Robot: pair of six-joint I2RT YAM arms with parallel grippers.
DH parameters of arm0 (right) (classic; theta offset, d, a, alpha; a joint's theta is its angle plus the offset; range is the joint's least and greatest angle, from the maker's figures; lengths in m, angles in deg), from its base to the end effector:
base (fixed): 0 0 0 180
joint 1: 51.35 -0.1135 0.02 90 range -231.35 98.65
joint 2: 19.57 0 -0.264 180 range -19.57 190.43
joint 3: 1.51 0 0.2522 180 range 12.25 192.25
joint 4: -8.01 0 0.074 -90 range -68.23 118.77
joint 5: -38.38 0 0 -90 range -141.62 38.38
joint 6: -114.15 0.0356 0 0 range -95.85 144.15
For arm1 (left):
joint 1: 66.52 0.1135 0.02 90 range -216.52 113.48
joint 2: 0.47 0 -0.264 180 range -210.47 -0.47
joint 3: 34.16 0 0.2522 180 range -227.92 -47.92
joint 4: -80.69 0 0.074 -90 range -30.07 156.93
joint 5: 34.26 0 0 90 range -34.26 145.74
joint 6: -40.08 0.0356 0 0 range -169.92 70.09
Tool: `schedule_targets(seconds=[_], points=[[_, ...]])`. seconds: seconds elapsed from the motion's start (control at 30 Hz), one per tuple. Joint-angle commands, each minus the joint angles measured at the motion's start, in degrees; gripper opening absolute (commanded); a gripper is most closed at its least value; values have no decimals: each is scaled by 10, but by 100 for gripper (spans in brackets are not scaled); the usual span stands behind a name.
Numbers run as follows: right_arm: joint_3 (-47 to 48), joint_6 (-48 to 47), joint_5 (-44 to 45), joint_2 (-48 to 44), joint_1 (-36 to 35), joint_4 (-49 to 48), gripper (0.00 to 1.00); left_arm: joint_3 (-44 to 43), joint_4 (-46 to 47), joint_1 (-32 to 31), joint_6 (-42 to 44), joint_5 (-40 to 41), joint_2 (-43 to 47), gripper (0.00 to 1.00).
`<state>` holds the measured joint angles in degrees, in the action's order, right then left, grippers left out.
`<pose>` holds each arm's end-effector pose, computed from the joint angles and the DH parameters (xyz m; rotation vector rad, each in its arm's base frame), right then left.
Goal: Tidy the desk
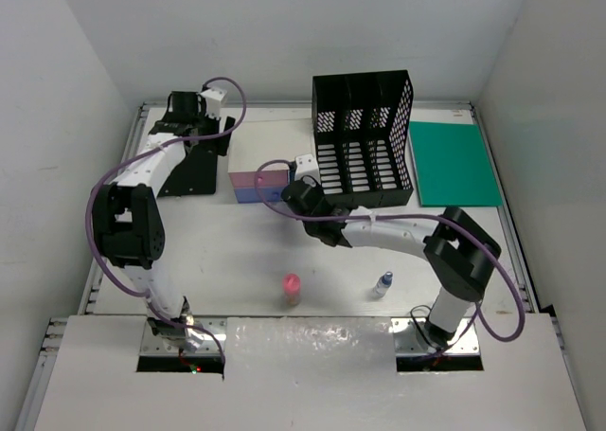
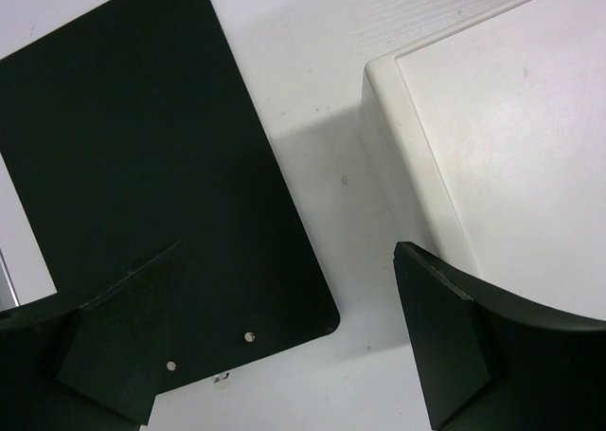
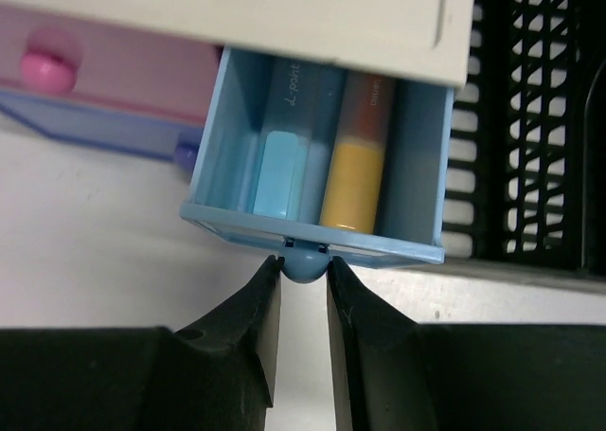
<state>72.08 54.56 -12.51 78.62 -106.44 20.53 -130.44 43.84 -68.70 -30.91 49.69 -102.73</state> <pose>0.2290 0.2889 0.2085 -0.0836 2.0601 0.1558 0.4067 -0.0192 0.2708 0.4777 2.2635 0.0269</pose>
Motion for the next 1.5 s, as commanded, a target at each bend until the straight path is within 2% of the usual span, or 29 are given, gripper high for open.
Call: schedule_targets(seconds=[0.0, 0.3, 0.43, 0.6, 0.73, 0.77, 0.87, 1.0, 1.13, 1.2, 1.47], points=[[51, -29, -5, 16, 19, -45, 23, -23, 22, -1, 0, -7, 0, 88], [111, -37, -15, 84, 46, -95, 24, -26, 20, -1, 4, -7, -6, 88], [141, -33, -9, 108, 59, -84, 26, -23, 20, -1, 4, -5, -4, 88], [107, -16, 3, 81, 58, -82, 26, -16, 19, -1, 4, -9, -1, 88], [67, 9, 31, 36, 25, -92, 34, -12, 16, -1, -1, -20, 1, 88], [65, 8, 56, 34, 11, -106, 46, -10, 18, -1, -2, -22, 5, 88], [107, 14, 60, 63, -43, -95, 54, -2, 29, -1, -7, -15, 12, 88], [192, 56, 24, 124, -57, -87, 53, -4, 29, -1, -8, -9, 15, 88], [230, 89, 64, 181, -57, -84, 45, 2, 27, 0, -12, -12, 23, 87], [247, 90, 75, 193, -58, -93, 41, 8, 31, -1, -13, -17, 28, 88], [327, 41, 155, 253, -63, -82, 37, 12, 31, 0, -7, -27, 30, 88]])
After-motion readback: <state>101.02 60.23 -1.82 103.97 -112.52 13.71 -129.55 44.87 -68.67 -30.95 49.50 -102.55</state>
